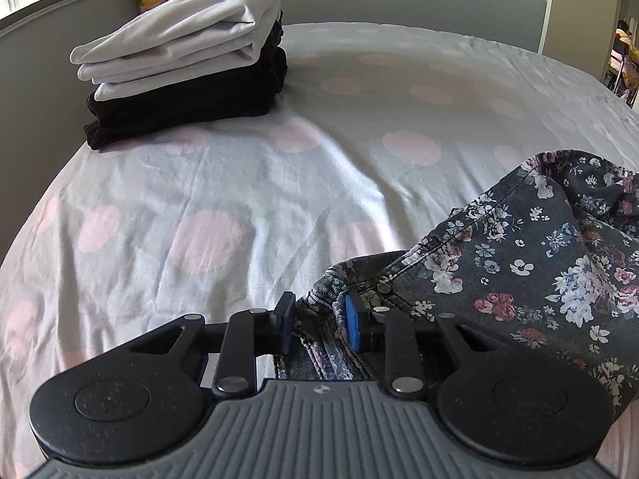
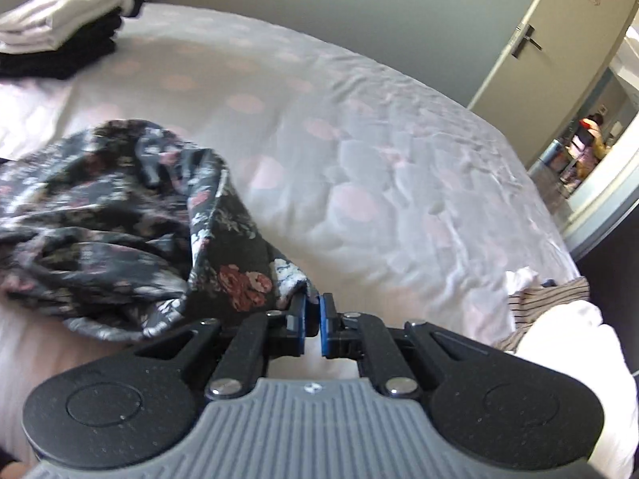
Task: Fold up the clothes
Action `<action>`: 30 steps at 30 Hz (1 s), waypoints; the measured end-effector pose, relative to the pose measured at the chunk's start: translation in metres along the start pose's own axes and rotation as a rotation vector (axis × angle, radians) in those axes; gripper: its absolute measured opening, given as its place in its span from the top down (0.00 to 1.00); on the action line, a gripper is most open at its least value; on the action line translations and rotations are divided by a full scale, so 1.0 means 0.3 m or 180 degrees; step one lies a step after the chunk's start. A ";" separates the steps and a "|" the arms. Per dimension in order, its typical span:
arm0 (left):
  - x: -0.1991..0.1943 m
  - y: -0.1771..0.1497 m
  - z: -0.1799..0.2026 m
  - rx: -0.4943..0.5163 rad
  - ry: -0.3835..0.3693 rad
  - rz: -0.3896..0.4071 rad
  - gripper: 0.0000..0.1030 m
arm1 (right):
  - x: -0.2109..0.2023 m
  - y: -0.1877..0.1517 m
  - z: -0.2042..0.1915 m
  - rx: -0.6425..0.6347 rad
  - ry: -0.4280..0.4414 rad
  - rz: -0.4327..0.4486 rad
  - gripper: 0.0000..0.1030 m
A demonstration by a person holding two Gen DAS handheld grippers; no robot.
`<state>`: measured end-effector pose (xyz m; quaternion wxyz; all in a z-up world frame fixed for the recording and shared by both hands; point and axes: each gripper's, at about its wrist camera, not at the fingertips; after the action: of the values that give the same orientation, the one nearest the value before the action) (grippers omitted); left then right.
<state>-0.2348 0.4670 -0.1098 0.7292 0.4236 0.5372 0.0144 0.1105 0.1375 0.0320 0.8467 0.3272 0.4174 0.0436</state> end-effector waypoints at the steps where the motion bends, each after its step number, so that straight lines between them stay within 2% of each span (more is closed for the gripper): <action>1: 0.003 0.000 0.003 0.0010 -0.0006 -0.0005 0.71 | 0.040 0.005 0.012 0.0016 -0.0036 -0.0083 0.93; 4: 0.008 0.000 0.001 0.0010 -0.0030 -0.0011 0.71 | 0.100 -0.001 0.034 0.0169 0.0104 -0.0311 0.91; 7: 0.011 0.000 -0.011 -0.0039 -0.0077 -0.0027 0.71 | 0.062 -0.005 0.059 0.0311 0.0178 -0.0315 0.87; 8: 0.013 -0.001 -0.014 -0.0061 -0.0090 -0.0034 0.70 | 0.039 -0.004 0.071 0.0365 0.0198 -0.0290 0.84; 9: 0.014 0.000 -0.016 -0.0078 -0.0101 -0.0037 0.70 | 0.017 -0.003 0.083 0.0419 0.0219 -0.0264 0.72; 11: 0.013 0.000 -0.019 -0.0099 -0.0117 -0.0038 0.70 | -0.038 -0.020 0.093 0.0584 0.0353 -0.0233 0.61; 14: 0.010 0.001 -0.021 -0.0112 -0.0133 -0.0031 0.69 | -0.120 -0.045 0.109 0.0833 0.0556 -0.0186 0.57; 16: 0.007 -0.001 -0.028 -0.0170 -0.0169 -0.0027 0.65 | -0.132 -0.089 0.088 0.1059 0.0779 -0.0265 0.46; 17: 0.005 -0.002 -0.032 -0.0200 -0.0187 -0.0025 0.64 | -0.131 -0.113 0.071 0.1163 0.0891 -0.0326 0.46; 20: 0.004 -0.008 -0.073 -0.0453 -0.0280 -0.0028 0.55 | -0.064 -0.178 0.004 0.1504 0.1010 -0.0540 0.46; 24: 0.011 -0.021 -0.140 -0.0851 -0.0446 -0.0049 0.38 | 0.010 -0.235 -0.073 0.1879 0.1186 -0.0717 0.46; 27: 0.015 -0.030 -0.190 -0.1150 -0.0571 -0.0064 0.38 | 0.029 -0.235 -0.110 0.1975 0.1211 -0.0664 0.49; 29: 0.021 -0.033 -0.210 -0.1263 -0.0591 -0.0083 0.38 | 0.045 -0.221 -0.119 0.1965 0.1176 -0.0654 0.63; 30: 0.025 -0.033 -0.213 -0.1273 -0.0567 -0.0096 0.37 | 0.054 -0.211 -0.120 0.1959 0.1164 -0.0643 0.83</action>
<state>-0.2868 0.5027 -0.1258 0.8435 0.2620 0.4634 0.0723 0.0818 0.1122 -0.0322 0.6202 0.5104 0.5854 -0.1099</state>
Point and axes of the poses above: each gripper's, at about its wrist camera, not at the fingertips, and x roughly the way its jaws point, z to its right, y to its top, and after that the axes turned 9 degrees about -y, right-handed
